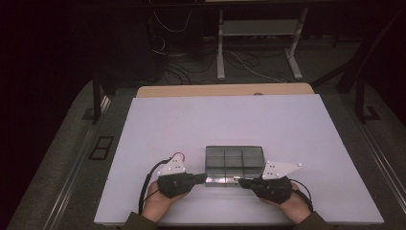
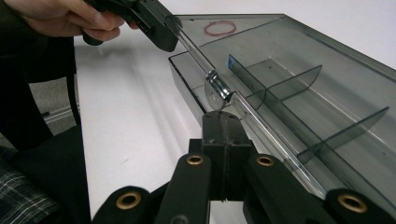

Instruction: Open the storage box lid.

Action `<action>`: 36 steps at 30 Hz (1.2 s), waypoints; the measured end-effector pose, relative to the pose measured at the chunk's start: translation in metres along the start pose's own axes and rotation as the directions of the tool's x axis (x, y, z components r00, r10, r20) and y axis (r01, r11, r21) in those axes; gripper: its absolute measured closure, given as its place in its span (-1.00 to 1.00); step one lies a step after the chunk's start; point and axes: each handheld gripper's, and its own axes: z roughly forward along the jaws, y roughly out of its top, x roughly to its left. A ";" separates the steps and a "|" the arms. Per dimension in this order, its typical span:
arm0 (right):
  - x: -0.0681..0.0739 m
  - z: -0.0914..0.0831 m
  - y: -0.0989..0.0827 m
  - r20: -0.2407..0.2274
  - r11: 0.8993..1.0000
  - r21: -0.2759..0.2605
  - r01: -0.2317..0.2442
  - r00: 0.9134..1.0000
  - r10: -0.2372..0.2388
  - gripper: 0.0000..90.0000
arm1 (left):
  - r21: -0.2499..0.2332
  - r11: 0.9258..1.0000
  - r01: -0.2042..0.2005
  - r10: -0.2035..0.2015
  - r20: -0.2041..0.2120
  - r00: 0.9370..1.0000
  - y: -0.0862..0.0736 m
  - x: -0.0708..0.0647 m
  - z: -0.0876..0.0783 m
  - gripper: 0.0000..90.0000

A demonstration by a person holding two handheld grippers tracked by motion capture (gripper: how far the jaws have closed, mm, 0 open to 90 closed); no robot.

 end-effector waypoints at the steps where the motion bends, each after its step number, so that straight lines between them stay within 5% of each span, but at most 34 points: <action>1: 0.000 -0.001 0.000 0.000 1.000 0.000 -0.005 1.000 0.005 0.98 | 0.000 1.000 0.000 0.000 0.000 1.000 0.000 0.000 0.000 0.97; 21: -0.024 -0.056 -0.028 0.055 0.997 0.004 -0.082 0.995 0.082 0.98 | -0.005 1.000 0.003 -0.003 -0.001 1.000 0.000 0.000 0.000 0.97; 36: -0.033 -0.059 -0.028 0.069 0.996 -0.002 -0.091 0.993 0.091 0.98 | -0.012 1.000 0.002 -0.002 0.003 1.000 0.000 0.000 -0.001 0.97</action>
